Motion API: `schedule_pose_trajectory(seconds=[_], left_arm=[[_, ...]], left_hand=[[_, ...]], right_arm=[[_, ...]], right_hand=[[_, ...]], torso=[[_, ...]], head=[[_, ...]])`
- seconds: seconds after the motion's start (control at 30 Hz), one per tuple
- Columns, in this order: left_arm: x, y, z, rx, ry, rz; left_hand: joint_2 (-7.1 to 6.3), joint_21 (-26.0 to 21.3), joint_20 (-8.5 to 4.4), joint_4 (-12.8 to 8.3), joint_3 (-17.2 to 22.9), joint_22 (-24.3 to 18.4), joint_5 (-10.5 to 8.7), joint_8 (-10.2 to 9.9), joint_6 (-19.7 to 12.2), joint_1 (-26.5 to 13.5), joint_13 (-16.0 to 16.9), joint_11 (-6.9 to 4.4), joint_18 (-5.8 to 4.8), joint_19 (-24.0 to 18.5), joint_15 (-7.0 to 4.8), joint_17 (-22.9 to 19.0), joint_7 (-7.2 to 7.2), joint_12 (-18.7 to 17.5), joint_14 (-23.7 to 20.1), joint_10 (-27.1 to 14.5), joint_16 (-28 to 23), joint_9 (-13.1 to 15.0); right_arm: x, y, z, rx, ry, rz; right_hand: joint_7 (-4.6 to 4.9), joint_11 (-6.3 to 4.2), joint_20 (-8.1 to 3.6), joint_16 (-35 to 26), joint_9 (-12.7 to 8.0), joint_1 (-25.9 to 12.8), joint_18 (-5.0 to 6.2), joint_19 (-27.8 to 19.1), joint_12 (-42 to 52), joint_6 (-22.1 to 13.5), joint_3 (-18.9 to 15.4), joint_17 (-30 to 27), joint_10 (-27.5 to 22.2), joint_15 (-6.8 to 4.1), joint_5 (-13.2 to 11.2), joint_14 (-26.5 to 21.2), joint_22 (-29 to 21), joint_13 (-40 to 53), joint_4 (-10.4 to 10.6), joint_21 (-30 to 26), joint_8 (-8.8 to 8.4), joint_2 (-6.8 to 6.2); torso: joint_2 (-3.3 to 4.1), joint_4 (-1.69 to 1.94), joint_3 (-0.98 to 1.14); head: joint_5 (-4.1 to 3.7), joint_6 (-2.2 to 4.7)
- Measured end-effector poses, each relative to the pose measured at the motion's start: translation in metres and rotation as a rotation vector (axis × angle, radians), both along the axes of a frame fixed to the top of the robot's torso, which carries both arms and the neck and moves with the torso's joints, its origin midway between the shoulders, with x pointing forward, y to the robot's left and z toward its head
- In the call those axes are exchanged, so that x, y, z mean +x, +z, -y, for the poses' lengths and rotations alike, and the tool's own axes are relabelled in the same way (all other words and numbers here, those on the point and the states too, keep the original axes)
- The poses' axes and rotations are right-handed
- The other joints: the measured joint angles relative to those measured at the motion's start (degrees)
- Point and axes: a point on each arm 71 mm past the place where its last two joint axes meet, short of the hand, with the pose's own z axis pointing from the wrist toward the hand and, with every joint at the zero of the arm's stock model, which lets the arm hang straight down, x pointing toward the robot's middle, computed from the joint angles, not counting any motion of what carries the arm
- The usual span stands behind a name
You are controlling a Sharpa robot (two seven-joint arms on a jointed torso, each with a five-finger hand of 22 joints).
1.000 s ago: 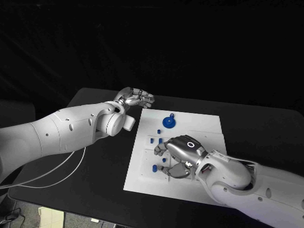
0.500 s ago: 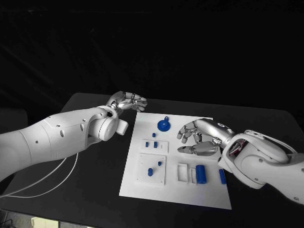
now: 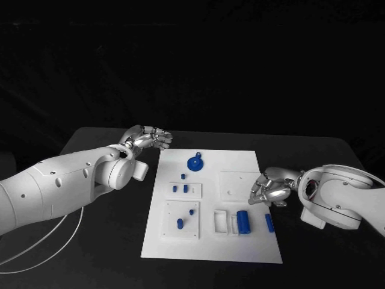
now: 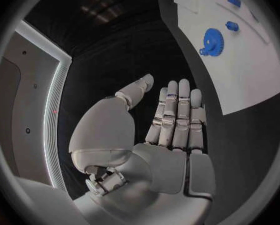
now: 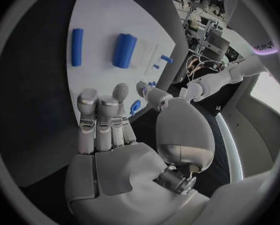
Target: Assemble the parts on the task board
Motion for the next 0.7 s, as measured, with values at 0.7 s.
schedule_pose_trajectory(seconds=[0.7], left_arm=[[-0.006, -0.001, 0.008, -0.065, -0.072, 0.018]], left_hand=[[-2.0, -1.7, 0.61, 0.3, -7.5, 0.5, -1.37, -0.7, -2.5, -7.1, -0.7, 0.21, -0.14, -1.0, 1.02, 2.3, 0.81, 0.0, -1.0, -0.6, -3.2, -1.0]], right_arm=[[-0.025, -0.037, -0.014, -0.091, -0.077, -0.244]], right_hand=[[-0.33, -0.08, -0.54, 5.2, 2.8, -9.9, -0.05, -0.3, 13.0, -0.7, -6.0, 5.7, -2.7, -0.36, 0.0, -0.5, 0.0, 15.1, 4.3, 3.1, 0.36, -0.81]], torso=[[-0.51, -0.55, 0.19]], head=[[-1.14, -1.47]])
